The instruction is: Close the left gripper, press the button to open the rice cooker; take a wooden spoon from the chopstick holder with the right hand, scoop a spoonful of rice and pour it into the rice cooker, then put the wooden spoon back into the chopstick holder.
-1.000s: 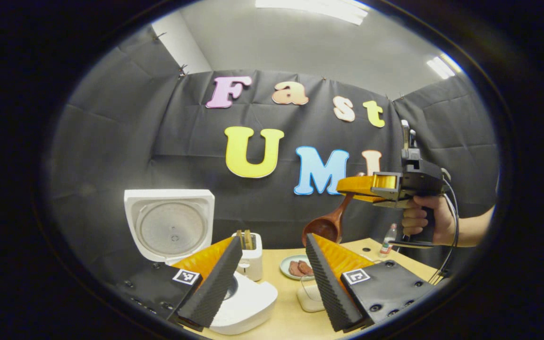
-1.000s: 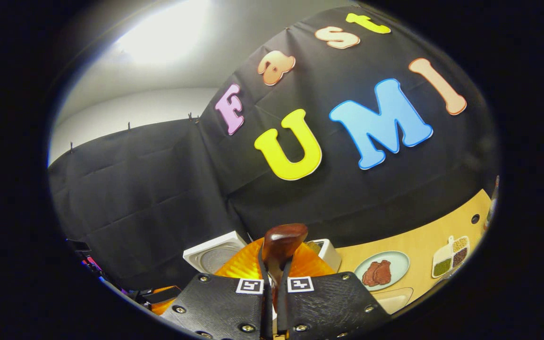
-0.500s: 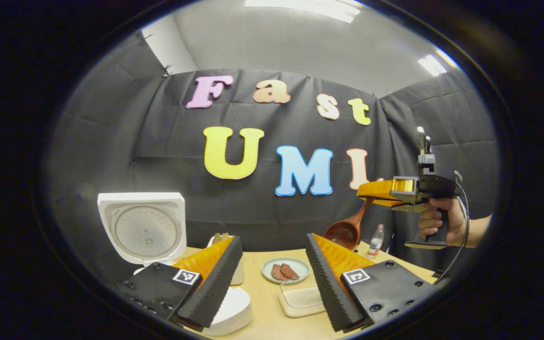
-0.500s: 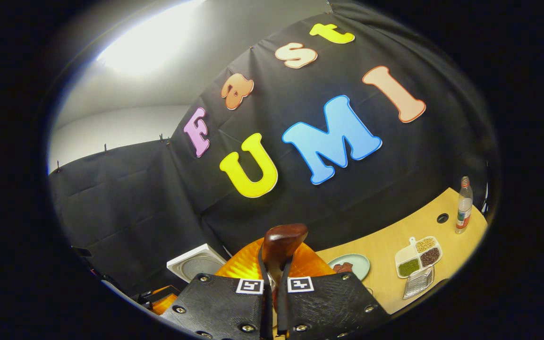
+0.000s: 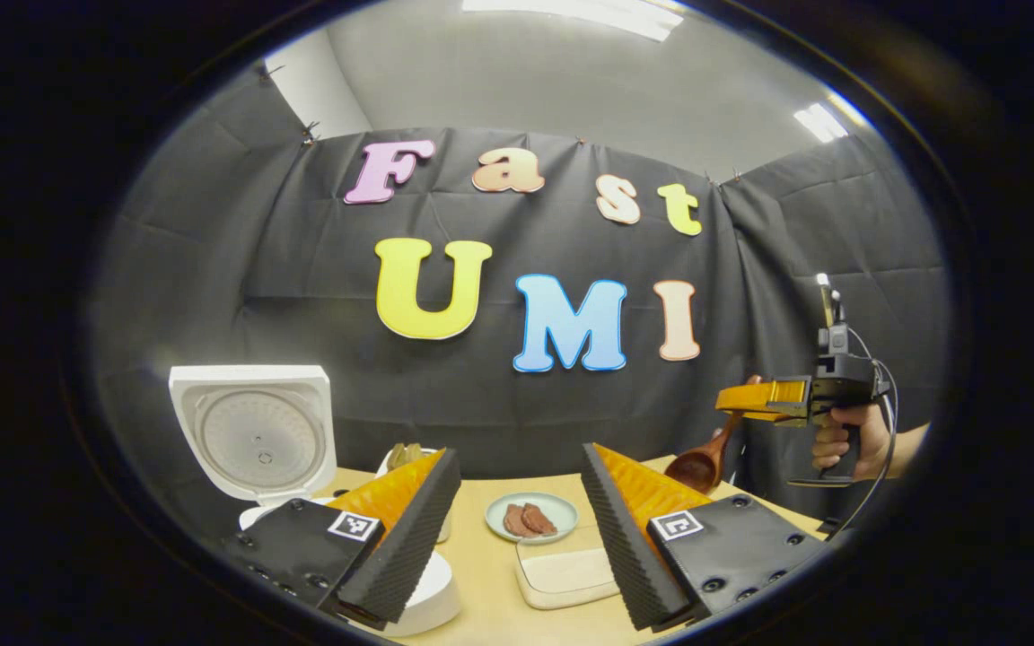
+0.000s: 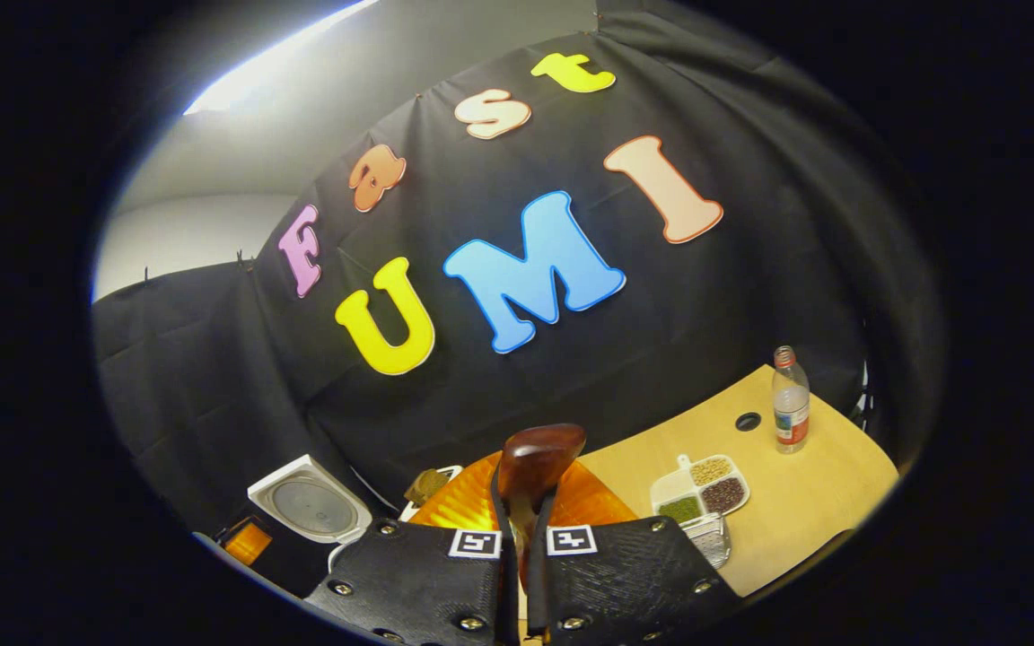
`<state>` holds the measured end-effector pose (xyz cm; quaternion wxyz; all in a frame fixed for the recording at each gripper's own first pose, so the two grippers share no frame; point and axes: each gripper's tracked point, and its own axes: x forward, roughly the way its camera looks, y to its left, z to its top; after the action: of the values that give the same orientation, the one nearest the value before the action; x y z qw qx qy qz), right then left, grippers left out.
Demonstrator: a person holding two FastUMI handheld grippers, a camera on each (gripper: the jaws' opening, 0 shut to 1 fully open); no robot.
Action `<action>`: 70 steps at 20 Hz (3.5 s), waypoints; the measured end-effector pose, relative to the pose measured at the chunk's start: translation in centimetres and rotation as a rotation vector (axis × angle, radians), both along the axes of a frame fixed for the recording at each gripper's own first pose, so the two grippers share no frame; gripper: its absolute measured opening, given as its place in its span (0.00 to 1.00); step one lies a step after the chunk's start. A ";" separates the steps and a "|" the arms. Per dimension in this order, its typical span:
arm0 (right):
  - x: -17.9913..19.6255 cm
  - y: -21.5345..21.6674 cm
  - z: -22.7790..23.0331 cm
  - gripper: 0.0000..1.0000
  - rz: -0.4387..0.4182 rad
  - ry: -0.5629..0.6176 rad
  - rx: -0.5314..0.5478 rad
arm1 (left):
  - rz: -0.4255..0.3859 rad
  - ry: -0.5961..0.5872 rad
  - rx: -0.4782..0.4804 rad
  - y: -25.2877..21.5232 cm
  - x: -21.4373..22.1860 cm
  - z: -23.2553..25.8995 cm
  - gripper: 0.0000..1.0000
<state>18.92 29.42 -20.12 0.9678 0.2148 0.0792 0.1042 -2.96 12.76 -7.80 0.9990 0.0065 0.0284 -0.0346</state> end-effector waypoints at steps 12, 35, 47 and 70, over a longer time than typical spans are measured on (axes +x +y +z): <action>4.1 -8.0 -8.6 0.04 -0.192 0.101 -0.161 | 0.066 0.028 0.029 -1.6 -0.7 -0.2 0.96; 2.3 -11.2 -13.9 0.98 -0.243 0.134 -0.299 | 0.083 0.032 0.006 -3.8 -0.3 0.6 0.93; -2.4 -10.6 -2.6 0.98 -0.290 -0.050 -0.304 | 0.219 -0.001 0.009 6.4 4.1 4.1 0.92; -2.5 -7.3 0.6 0.98 -0.310 -0.059 -0.422 | 0.644 0.022 -0.048 36.7 14.1 6.8 0.96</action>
<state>16.43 22.08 -19.53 0.9975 0.0144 0.0371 -0.0578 11.15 49.47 -0.99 0.9581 -0.0266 0.0388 0.2826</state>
